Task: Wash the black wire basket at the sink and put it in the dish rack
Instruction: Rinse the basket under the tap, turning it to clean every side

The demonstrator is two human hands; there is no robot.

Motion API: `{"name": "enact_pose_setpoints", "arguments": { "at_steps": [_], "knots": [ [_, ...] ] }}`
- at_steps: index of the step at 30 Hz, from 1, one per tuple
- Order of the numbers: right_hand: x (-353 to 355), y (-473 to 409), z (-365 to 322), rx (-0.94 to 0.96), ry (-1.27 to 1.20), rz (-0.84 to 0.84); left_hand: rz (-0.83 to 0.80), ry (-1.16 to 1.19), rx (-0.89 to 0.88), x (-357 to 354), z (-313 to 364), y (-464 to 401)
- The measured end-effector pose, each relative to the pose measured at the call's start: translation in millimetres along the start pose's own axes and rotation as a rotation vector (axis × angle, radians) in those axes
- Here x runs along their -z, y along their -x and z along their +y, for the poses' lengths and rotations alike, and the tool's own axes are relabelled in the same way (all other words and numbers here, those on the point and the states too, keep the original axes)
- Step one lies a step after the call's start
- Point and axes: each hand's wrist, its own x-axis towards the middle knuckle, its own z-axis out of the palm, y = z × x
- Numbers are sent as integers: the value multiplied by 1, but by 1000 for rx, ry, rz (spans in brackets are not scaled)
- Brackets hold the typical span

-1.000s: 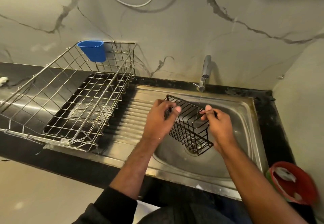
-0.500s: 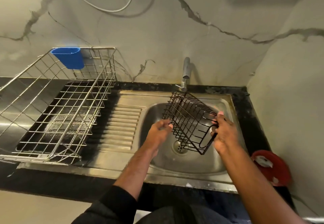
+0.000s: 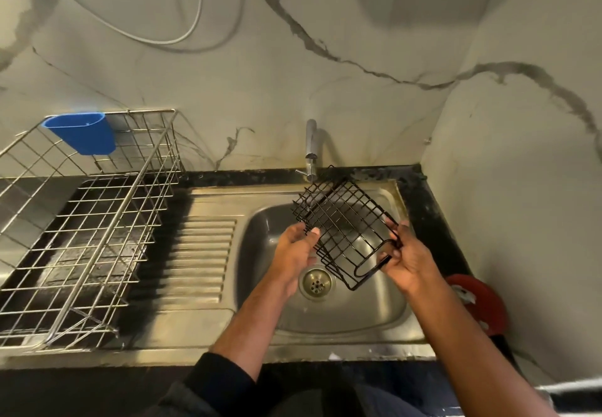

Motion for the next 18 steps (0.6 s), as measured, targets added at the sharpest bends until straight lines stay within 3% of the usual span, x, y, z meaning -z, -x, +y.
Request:
{"name": "enact_pose_setpoints", "arguments": {
  "at_steps": [6,18],
  "knots": [
    [10,-9,10,-52,-124,-82,64,85,7,4,14,-7],
    [1,-19,26,-75,-68,-76,86,240,69,16,33,-16]
  ]
}}
